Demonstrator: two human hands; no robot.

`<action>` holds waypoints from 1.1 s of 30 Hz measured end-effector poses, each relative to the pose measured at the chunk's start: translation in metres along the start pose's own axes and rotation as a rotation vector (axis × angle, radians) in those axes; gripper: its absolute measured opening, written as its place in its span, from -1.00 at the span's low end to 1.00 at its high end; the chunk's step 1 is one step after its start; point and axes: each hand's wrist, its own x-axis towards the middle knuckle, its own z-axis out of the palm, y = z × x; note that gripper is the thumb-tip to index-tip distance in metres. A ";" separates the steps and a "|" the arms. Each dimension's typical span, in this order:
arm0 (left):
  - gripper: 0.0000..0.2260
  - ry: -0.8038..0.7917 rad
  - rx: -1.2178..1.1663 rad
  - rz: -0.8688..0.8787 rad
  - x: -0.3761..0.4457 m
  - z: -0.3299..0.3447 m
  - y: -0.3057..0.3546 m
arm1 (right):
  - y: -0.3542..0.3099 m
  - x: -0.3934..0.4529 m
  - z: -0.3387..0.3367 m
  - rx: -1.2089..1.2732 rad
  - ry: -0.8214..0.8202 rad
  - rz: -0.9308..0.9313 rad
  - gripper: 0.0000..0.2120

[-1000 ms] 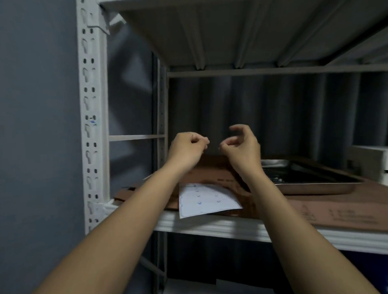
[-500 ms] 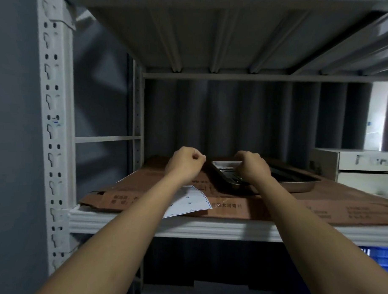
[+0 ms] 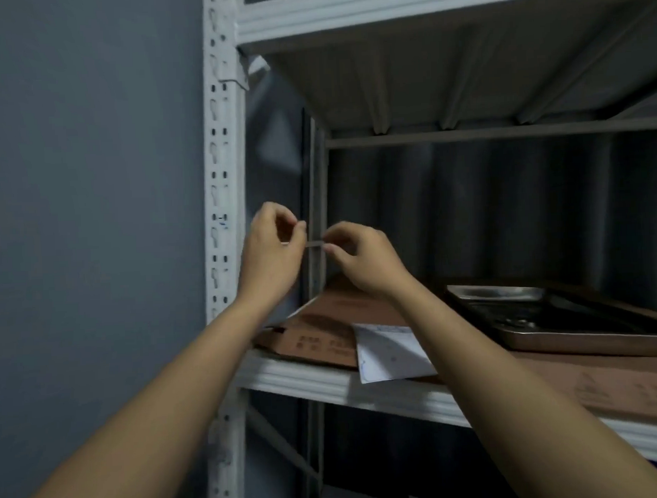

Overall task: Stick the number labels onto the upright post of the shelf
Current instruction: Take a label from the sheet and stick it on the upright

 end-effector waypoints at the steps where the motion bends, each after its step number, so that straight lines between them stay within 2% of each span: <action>1: -0.89 0.035 0.006 -0.018 0.004 -0.014 -0.005 | -0.010 0.008 0.014 0.044 -0.007 0.001 -0.77; 4: -0.91 0.109 0.050 -0.079 0.015 -0.050 -0.023 | -0.038 0.032 0.051 0.191 -0.035 0.055 -0.62; 7: -0.97 0.097 0.141 -0.146 0.018 -0.074 -0.043 | -0.060 0.053 0.078 0.357 -0.070 0.151 -0.50; 9: -0.96 0.092 0.209 -0.162 0.018 -0.084 -0.055 | -0.069 0.062 0.092 0.459 -0.069 0.185 -0.57; 12: -0.92 0.088 0.247 -0.143 0.020 -0.090 -0.065 | -0.069 0.071 0.107 0.540 0.024 0.195 -0.73; 17: -0.87 0.071 0.270 -0.054 0.031 -0.086 -0.075 | -0.061 0.077 0.117 0.658 0.053 0.230 -0.74; 25: -0.87 0.207 0.427 0.135 0.037 -0.066 -0.089 | -0.056 0.075 0.127 0.708 0.086 0.190 -0.67; 29: -0.89 0.281 0.395 0.114 0.033 -0.065 -0.099 | -0.055 0.073 0.128 0.745 0.086 0.195 -0.66; 33: -0.91 0.287 0.379 0.115 0.038 -0.067 -0.104 | -0.053 0.073 0.128 0.768 0.081 0.198 -0.64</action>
